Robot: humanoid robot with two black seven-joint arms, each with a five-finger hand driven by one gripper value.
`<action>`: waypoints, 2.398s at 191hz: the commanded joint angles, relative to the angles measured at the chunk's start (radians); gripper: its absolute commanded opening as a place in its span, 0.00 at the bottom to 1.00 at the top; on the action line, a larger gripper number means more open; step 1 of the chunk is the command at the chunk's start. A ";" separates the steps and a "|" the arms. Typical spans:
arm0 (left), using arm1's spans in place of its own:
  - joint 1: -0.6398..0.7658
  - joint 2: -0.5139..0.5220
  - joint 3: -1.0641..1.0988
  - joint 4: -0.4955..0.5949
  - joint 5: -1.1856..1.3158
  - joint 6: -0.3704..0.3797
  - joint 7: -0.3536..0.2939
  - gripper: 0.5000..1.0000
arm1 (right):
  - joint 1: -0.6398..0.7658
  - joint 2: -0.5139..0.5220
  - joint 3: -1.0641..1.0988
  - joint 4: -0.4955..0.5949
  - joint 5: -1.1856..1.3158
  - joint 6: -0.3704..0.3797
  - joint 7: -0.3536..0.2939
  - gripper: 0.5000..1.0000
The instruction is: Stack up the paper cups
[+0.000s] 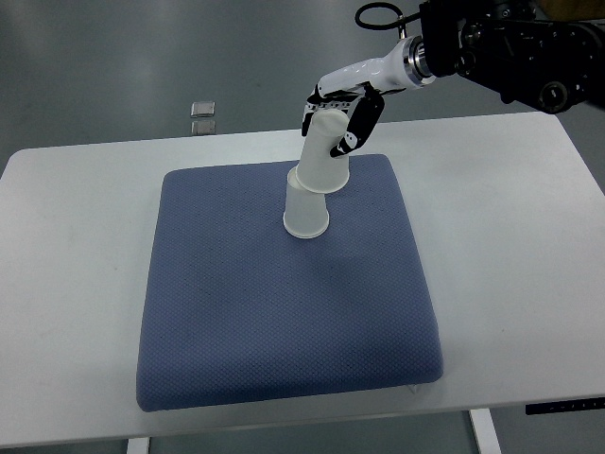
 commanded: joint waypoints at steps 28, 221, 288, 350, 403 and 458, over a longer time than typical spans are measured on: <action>0.000 0.000 0.000 0.000 0.000 0.000 0.000 1.00 | -0.002 0.037 -0.001 -0.026 0.002 -0.003 -0.001 0.34; 0.000 0.000 0.000 0.000 0.000 0.000 0.000 1.00 | -0.053 0.143 -0.001 -0.099 -0.012 -0.017 -0.006 0.83; 0.000 0.000 0.000 0.000 0.000 0.000 0.000 1.00 | -0.117 0.068 0.143 -0.145 0.127 -0.020 -0.007 0.83; 0.000 0.000 0.000 0.000 0.000 0.000 0.000 1.00 | -0.404 -0.001 0.494 -0.200 0.450 -0.183 -0.009 0.82; 0.000 0.000 0.000 0.000 0.000 0.000 0.000 1.00 | -0.590 0.025 0.574 -0.204 0.962 -0.296 -0.006 0.83; 0.000 0.000 0.000 0.000 0.000 0.000 0.000 1.00 | -0.665 0.051 0.565 -0.206 1.017 -0.287 0.001 0.83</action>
